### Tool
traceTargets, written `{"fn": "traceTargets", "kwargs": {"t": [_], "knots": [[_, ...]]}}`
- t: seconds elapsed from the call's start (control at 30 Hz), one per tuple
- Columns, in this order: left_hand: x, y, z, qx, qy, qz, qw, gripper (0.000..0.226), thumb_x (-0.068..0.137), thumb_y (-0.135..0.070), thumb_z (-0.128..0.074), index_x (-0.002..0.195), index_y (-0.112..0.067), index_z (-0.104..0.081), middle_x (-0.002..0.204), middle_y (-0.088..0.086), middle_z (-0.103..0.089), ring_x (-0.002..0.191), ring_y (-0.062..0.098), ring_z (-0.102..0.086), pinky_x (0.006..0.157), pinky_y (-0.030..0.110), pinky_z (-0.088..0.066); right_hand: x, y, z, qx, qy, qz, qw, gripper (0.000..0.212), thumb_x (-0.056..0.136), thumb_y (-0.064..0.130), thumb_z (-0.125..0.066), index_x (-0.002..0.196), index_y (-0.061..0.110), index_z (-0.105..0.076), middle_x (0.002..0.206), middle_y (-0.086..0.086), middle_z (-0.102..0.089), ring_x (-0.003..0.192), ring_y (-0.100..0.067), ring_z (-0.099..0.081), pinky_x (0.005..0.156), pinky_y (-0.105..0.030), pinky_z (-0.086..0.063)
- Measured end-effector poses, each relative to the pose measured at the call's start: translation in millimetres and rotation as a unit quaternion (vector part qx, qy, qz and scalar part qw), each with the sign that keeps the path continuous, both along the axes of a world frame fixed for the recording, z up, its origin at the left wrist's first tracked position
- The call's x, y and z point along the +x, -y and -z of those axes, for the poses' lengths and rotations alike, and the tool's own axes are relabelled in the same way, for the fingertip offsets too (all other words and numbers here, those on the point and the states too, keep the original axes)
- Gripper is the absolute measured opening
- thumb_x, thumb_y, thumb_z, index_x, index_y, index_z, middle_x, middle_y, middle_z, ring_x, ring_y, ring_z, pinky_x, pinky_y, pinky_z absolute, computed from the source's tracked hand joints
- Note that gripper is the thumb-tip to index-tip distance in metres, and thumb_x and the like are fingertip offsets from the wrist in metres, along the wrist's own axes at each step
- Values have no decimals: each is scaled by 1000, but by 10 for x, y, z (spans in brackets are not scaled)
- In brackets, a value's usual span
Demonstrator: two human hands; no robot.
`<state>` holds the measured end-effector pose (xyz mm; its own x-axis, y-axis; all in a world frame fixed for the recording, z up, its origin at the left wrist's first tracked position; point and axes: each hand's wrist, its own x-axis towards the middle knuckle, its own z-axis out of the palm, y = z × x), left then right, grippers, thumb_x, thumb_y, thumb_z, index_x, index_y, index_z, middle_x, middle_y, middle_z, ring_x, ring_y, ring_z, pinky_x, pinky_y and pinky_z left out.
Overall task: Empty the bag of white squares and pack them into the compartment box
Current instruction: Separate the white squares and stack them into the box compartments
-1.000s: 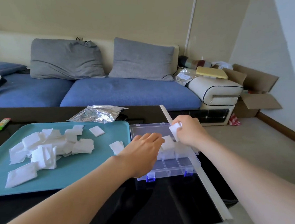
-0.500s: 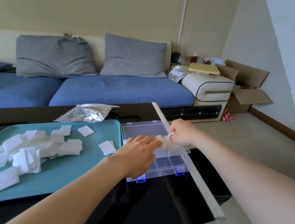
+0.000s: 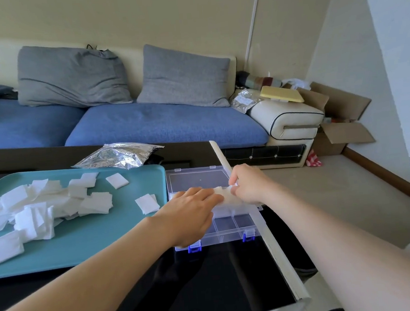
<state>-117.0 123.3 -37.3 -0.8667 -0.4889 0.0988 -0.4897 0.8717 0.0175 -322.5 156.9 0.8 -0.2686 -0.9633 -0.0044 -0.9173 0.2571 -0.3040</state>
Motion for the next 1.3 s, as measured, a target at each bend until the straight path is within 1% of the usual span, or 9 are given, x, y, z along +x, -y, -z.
{"fn": "traceTargets", "kwargs": {"t": [0.2, 0.4, 0.53, 0.63, 0.7, 0.8, 0.97, 1.1, 1.3], "knots": [[15, -2, 4, 4, 7, 2, 1000, 46, 112, -35, -32, 157, -32, -27, 165, -6, -30, 151, 22, -30, 122, 42, -29, 95, -54, -45, -18, -111, -35, 993, 18, 91, 7, -79, 106, 15, -74, 122, -7, -60, 107, -28, -65, 78, -30, -46], [6, 6, -14, 34, 3, 3, 999, 44, 111, -35, -34, 155, -30, -31, 162, -6, -33, 148, 21, -33, 120, 42, -32, 244, -15, -50, 32, -153, -79, 985, 16, 90, 1, -70, 87, 16, -65, 94, -9, -64, 92, -30, -67, 88, -42, -61], [49, 76, -82, 63, -29, -11, 998, 40, 111, -33, -34, 150, -25, -42, 151, -2, -48, 148, 24, -34, 119, 45, -33, 315, -37, -126, 42, -201, -65, 977, 15, 94, -1, -66, 106, 9, -65, 110, -14, -62, 85, -30, -58, 79, -41, -57], [203, 238, -221, 16, -48, -55, 997, 36, 106, -18, -40, 139, -26, -52, 135, -1, -56, 130, 24, -48, 104, 42, -43, 481, -41, -258, -10, -249, -44, 968, 19, 96, 8, -66, 115, 12, -62, 107, -11, -61, 79, -30, -52, 69, -37, -44], [367, 346, -350, 2, -21, -99, 995, 44, 97, -4, -43, 133, -27, -55, 129, -1, -55, 121, 24, -51, 92, 37, -45, 634, -32, -332, -55, -253, -45, 965, 10, 95, 7, -65, 101, 13, -59, 98, -10, -60, 76, -31, -52, 67, -36, -40], [672, 524, -425, 21, 27, -178, 984, 52, 93, 3, -41, 130, -28, -59, 131, -3, -53, 116, 23, -57, 80, 34, -45, 902, 37, -347, -93, -243, -76, 962, 22, 92, 4, -62, 81, 16, -47, 86, -16, -55, 76, -33, -58, 62, -33, -32], [998, 816, -158, 92, 104, -229, 963, 20, 106, -24, -45, 118, -13, -57, 118, 5, -53, 120, 28, -54, 97, 40, -45, 1372, 260, -215, -106, -224, -164, 955, 12, 88, 10, -61, 82, 19, -56, 85, -3, -63, 91, -31, -58, 75, -37, -29], [903, 876, -85, 139, 69, -255, 954, 41, 106, -48, -47, 116, -9, -55, 116, 11, -55, 115, 31, -51, 94, 40, -43, 1599, 392, -157, -63, -237, -196, 949, 42, 91, 21, -67, 68, 21, -31, 71, 1, -37, 83, -29, -43, 78, -37, -28], [861, 963, -39, 163, 87, -258, 948, 50, 86, -60, -70, 110, -17, -61, 112, 7, -48, 121, 34, -44, 104, 48, -45, 1668, 597, -119, -42, -194, -162, 967, 33, 88, 24, -69, 74, 20, -40, 87, -3, -54, 92, -32, -56, 80, -38, -30]]}}
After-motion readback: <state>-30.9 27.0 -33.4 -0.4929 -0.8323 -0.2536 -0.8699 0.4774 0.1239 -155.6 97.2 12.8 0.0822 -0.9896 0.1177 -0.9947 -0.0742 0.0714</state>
